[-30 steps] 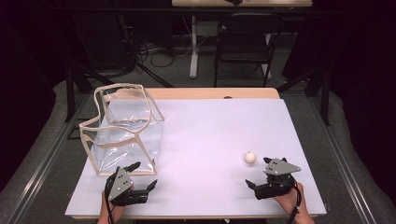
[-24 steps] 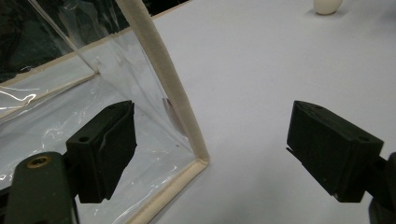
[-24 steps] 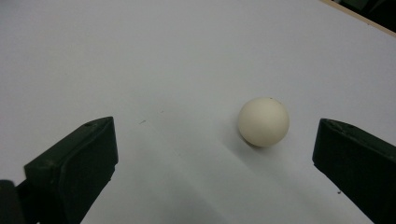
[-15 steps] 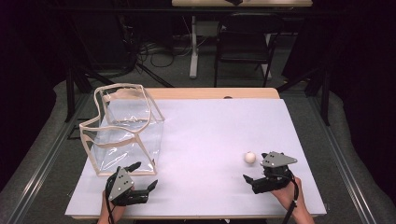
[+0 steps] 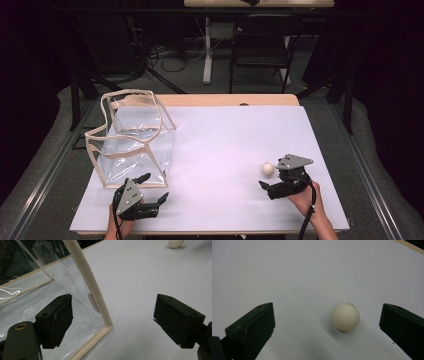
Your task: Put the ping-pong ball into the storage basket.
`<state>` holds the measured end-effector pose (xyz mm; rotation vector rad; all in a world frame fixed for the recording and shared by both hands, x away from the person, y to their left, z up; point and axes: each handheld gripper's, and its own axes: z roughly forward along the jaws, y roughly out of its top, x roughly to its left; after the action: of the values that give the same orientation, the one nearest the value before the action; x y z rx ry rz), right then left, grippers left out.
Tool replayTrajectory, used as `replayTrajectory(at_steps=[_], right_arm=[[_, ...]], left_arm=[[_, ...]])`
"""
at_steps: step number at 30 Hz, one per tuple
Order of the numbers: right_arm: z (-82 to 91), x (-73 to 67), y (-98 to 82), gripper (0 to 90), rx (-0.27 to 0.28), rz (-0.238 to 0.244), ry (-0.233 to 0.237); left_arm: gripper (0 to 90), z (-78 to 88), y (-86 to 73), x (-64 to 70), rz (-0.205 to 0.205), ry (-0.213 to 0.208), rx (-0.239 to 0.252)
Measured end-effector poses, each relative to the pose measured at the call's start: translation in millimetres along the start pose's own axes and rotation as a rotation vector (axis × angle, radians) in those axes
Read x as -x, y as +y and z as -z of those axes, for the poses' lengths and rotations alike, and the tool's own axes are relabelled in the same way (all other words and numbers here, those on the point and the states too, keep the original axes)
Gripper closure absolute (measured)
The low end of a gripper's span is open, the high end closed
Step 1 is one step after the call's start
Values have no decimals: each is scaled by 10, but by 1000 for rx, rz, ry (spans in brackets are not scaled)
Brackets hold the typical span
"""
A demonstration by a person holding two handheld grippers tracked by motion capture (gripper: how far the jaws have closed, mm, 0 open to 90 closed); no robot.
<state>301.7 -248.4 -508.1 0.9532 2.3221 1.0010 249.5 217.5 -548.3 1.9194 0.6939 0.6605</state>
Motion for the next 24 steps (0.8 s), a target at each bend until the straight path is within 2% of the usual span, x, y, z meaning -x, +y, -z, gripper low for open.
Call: replayTrajectory(at_steps=[7, 24], right_arm=[[-57, 77, 35, 0, -21, -22, 5], [-197, 200, 97, 0, -66, -40, 28]], left_arm=[[159, -12, 2, 5, -1, -4, -4], [159, -22, 2, 1, -2, -11, -5]])
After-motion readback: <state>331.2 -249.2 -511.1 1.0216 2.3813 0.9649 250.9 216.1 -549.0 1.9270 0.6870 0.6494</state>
